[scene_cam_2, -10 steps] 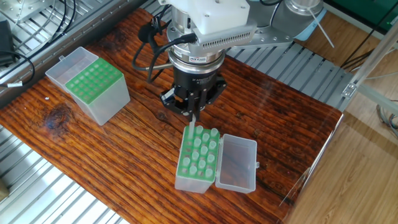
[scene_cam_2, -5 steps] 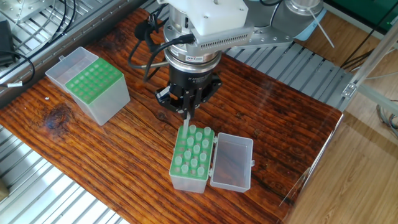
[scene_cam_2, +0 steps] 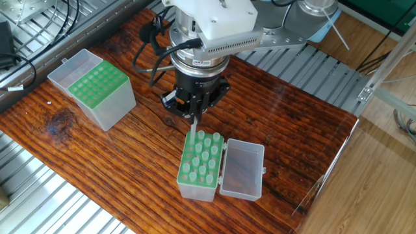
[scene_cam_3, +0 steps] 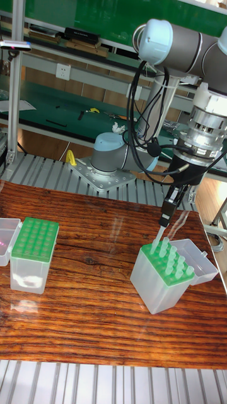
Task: Transfer all large pipette tips from one holder to another
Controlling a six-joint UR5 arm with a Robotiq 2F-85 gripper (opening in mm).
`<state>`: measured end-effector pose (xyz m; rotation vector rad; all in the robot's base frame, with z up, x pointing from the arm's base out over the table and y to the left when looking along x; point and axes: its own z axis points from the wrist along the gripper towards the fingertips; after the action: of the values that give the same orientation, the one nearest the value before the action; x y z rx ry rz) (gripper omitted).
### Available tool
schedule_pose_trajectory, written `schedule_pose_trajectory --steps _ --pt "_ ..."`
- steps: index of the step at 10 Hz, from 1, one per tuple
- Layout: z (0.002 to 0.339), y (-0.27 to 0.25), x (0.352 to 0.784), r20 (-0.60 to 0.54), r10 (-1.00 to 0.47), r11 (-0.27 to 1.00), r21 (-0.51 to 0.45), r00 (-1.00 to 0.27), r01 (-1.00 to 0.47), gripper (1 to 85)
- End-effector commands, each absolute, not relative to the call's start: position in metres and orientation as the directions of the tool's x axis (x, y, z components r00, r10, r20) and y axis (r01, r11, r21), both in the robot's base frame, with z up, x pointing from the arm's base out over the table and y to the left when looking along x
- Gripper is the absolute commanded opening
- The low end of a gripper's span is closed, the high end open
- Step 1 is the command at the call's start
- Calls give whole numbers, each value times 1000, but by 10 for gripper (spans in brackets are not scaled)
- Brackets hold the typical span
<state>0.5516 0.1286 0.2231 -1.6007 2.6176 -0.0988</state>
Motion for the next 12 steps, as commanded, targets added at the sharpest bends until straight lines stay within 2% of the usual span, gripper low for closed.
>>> schedule_pose_trajectory --steps 1,12 --pt "224 130 549 -27 -889 457 -79 -457 -886 10" --pt "252 135 550 -29 -894 448 -26 -447 -894 10"
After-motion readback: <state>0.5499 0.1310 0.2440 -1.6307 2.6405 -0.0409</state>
